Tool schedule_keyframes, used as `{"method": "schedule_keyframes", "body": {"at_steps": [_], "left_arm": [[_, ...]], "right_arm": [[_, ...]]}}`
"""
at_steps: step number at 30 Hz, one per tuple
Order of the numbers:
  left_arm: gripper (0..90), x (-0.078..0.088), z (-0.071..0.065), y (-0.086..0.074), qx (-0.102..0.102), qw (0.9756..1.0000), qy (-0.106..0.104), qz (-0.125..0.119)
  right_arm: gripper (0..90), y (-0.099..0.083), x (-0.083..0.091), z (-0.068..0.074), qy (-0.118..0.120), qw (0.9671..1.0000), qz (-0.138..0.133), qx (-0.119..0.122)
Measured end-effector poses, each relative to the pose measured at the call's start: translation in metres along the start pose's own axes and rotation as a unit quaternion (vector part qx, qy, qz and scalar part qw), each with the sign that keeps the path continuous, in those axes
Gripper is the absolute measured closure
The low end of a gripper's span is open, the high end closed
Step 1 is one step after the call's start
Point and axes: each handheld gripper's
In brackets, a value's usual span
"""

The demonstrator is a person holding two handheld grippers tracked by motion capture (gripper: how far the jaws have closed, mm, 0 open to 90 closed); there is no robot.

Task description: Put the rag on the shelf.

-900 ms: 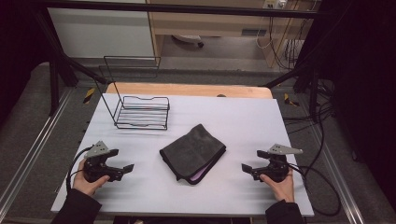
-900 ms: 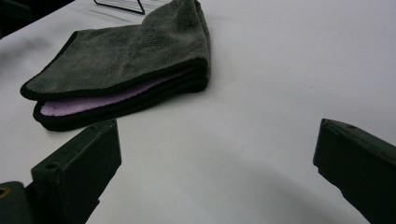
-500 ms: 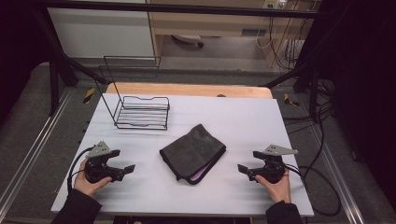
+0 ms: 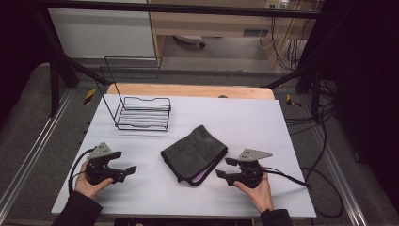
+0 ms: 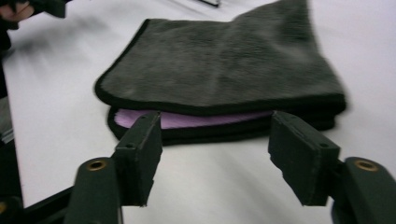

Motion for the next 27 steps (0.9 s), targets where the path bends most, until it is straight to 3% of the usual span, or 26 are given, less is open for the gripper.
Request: {"method": "schedule_keyframes", "body": {"at_steps": [8,13,21,26,27], "left_arm": [[15.2,-0.001,-0.002,0.001,0.0,1.0,-0.001,0.003],[24.7,0.0,-0.004,0.003,-0.003,1.0,-0.007,0.002],[42.0,-0.006,-0.01,0.012,-0.003,0.9999,-0.014,0.008],[52.1,-0.021,-0.022,0.03,-0.022,0.9992,-0.028,0.017],[53.1,-0.029,-0.029,0.037,-0.039,0.9982,-0.035,0.028]], "right_arm": [[51.8,0.004,-0.029,0.036,0.027,0.9987,0.021,0.037],[57.4,0.002,-0.044,0.051,0.042,0.9971,0.04,0.049],[50.1,0.001,-0.07,0.065,0.044,0.9944,0.062,0.073],[60.1,0.001,-0.077,0.066,0.035,0.994,0.068,0.078],[62.6,0.002,-0.077,0.066,0.034,0.9941,0.066,0.079]]}}
Point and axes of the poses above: each handheld gripper's, and its own axes: x roughly backward along the jaws, y roughly out of its top, z roughly to its left, and after that the axes turned 15 degrees about -x, right-handed
